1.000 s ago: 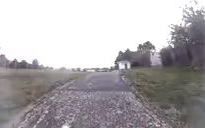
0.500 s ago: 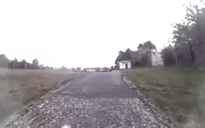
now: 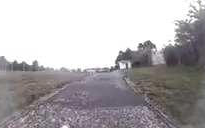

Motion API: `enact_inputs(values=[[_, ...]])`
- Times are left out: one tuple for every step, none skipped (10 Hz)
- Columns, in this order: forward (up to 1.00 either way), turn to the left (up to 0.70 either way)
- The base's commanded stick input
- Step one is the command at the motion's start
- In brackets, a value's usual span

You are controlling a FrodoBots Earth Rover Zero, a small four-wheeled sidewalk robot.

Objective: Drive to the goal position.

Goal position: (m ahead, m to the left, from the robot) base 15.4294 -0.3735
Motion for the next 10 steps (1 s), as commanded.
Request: enact_inputs(values=[[0.85,0.0],[0.85,0.0],[0.85,0.0],[0.85,0.0],[0.85,0.0],[0.85,0.0],[0.85,0.0],[0.85,0.0],[0.85,-0.01],[0.85,-0.03]])
